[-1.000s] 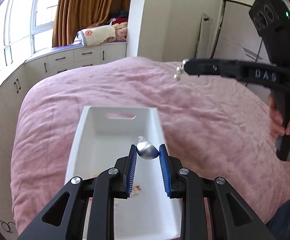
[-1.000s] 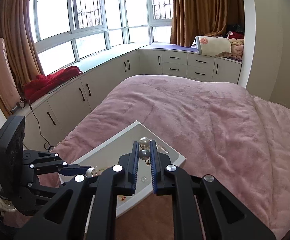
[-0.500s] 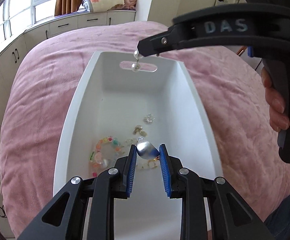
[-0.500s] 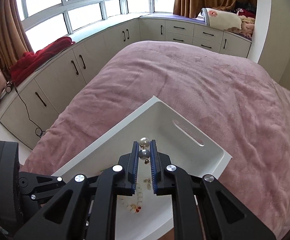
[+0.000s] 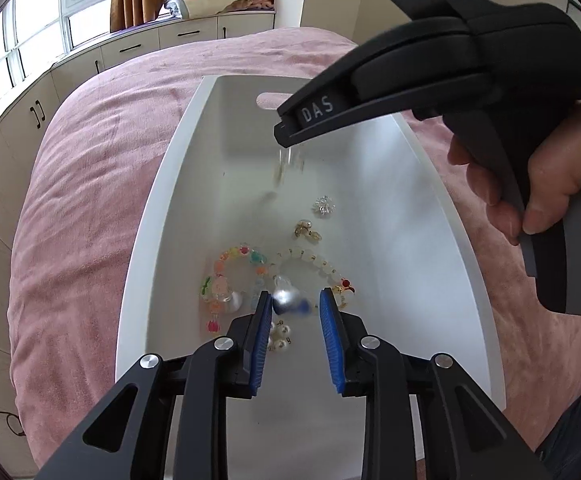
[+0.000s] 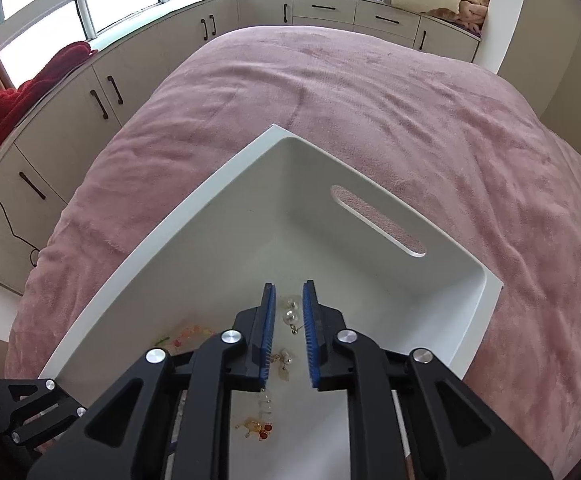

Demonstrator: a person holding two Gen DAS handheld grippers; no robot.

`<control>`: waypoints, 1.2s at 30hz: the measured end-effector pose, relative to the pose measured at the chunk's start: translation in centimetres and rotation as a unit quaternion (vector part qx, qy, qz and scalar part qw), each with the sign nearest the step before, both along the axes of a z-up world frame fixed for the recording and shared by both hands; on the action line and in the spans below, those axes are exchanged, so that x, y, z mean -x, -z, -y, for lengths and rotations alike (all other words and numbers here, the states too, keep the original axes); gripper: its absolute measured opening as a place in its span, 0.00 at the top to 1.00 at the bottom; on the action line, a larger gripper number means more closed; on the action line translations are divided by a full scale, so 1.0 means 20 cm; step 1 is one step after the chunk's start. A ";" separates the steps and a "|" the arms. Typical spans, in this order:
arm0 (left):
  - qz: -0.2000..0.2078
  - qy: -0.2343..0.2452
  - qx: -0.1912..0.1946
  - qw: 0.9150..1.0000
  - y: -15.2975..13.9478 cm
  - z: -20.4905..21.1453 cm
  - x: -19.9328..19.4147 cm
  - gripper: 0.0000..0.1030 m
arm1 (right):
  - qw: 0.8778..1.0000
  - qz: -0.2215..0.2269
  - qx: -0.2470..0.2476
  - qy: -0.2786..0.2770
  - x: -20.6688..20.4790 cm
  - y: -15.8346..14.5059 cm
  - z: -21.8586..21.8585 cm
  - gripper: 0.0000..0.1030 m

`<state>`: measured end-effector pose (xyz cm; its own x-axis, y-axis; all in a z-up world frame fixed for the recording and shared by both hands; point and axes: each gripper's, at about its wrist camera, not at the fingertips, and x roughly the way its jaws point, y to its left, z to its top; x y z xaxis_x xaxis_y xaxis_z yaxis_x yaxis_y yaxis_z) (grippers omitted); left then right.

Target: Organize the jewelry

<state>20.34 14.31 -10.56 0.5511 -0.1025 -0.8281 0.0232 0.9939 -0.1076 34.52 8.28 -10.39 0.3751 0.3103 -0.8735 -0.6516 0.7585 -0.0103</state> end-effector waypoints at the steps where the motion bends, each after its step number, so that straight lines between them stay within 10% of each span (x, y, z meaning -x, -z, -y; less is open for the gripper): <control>1: 0.001 0.000 0.003 1.000 0.00 0.00 0.00 0.67 | 1.000 0.011 0.001 0.003 0.01 -0.01 0.01 0.52; 20: 0.125 -0.029 -0.072 0.989 -0.42 0.06 0.09 0.11 | 0.979 0.181 -0.092 0.008 0.29 -0.65 0.35 0.05; 36: 0.205 -0.108 -0.070 0.970 -0.57 0.04 0.36 0.08 | 0.958 0.248 -0.144 0.017 0.76 -0.59 0.68 0.05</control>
